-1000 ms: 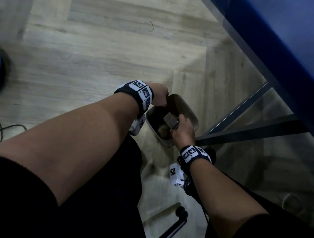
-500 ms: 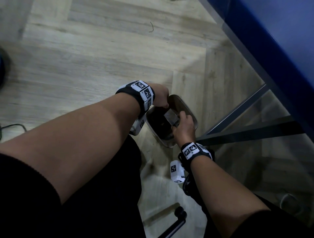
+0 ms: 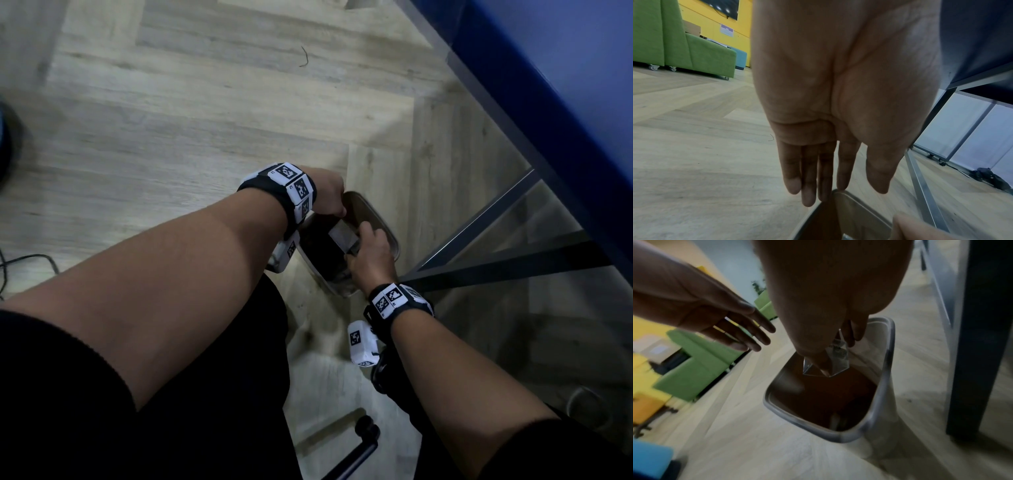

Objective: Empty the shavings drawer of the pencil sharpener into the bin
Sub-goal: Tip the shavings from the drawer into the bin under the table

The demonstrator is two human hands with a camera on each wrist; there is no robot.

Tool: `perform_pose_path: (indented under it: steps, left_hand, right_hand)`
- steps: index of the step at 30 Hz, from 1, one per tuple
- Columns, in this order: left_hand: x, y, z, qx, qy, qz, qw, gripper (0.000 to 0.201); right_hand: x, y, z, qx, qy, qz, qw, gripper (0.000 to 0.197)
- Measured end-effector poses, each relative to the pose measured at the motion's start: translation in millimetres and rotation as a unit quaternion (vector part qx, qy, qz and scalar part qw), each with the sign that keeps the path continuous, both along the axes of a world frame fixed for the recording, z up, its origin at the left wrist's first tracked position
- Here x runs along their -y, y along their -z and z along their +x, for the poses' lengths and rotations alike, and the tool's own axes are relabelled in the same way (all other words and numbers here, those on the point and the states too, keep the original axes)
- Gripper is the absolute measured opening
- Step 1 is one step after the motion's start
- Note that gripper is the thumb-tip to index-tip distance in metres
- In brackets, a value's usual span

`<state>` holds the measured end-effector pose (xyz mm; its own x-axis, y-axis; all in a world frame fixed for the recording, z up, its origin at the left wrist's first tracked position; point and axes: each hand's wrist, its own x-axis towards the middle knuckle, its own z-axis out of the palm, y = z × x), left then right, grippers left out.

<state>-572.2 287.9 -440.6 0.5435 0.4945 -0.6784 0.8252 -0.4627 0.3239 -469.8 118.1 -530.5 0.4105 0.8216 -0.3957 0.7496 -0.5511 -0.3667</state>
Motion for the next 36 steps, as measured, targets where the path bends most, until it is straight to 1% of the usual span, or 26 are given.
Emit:
perform_pose_path:
  steps: [2, 6, 9, 11, 16, 20, 22, 25, 28, 30, 31, 33, 35, 36]
  left_hand:
    - [0.7, -1.0, 0.5, 0.000, 0.002, 0.002, 1.000, 0.049]
    - [0.8, -3.3, 1.3, 0.002, 0.010, 0.006, 1.000, 0.049]
    - [2.1, -5.9, 3.0, -0.004, 0.016, 0.006, 1.000, 0.051]
    - [2.8, -6.3, 4.4, -0.009, 0.025, 0.011, 1.000, 0.051]
    - [6.8, -16.8, 5.7, -0.008, 0.045, 0.013, 0.999, 0.045]
    - [14.6, -32.6, 9.9, 0.024, 0.052, 0.026, 0.998, 0.045]
    - [20.9, -40.8, 13.1, 0.048, 0.048, 0.020, 0.997, 0.051]
    - [31.5, -54.8, 18.2, 0.088, 0.067, 0.005, 0.994, 0.061]
    - [37.9, -72.3, 19.2, 0.125, 0.100, 0.019, 0.987, 0.071]
    - [41.2, -86.3, 15.4, 0.137, 0.115, 0.026, 0.984, 0.077]
    - [43.7, -93.4, 12.5, 0.131, 0.135, 0.027, 0.982, 0.083]
    - [52.3, -108.8, 6.4, 0.086, 0.205, 0.040, 0.974, 0.097]
    - [61.8, -122.8, -0.3, 0.052, 0.262, 0.060, 0.962, 0.115]
    - [65.6, -129.7, -3.7, 0.050, 0.272, 0.066, 0.959, 0.122]
  right_hand:
    - [-0.4, -2.4, 2.4, 0.000, 0.006, -0.006, 1.000, 0.046]
    - [-0.4, -5.1, 2.4, 0.012, -0.035, -0.032, 0.999, 0.051]
    - [0.6, -9.6, 0.7, 0.004, -0.040, -0.042, 0.998, 0.051]
    - [1.9, -14.0, 2.5, -0.010, -0.017, -0.034, 0.999, 0.049]
    - [8.4, -27.8, 7.8, -0.075, 0.086, 0.018, 0.993, 0.042]
    - [19.3, -45.5, 14.3, -0.129, 0.133, 0.042, 0.982, 0.038]
    - [23.0, -56.1, 19.3, -0.147, 0.158, 0.038, 0.976, 0.039]
    - [30.4, -74.0, 25.4, -0.179, 0.200, 0.048, 0.962, 0.042]
    - [39.3, -89.7, 29.7, -0.218, 0.210, 0.054, 0.952, 0.041]
    - [44.6, -100.9, 31.2, -0.249, 0.212, 0.048, 0.944, 0.046]
    - [47.0, -106.6, 32.7, -0.266, 0.219, 0.049, 0.938, 0.050]
    - [50.6, -124.3, 33.0, -0.309, 0.230, 0.058, 0.921, 0.052]
    - [56.2, -151.6, 29.3, -0.359, 0.227, 0.072, 0.902, 0.043]
    - [59.6, -163.9, 27.9, -0.382, 0.221, 0.079, 0.894, 0.037]
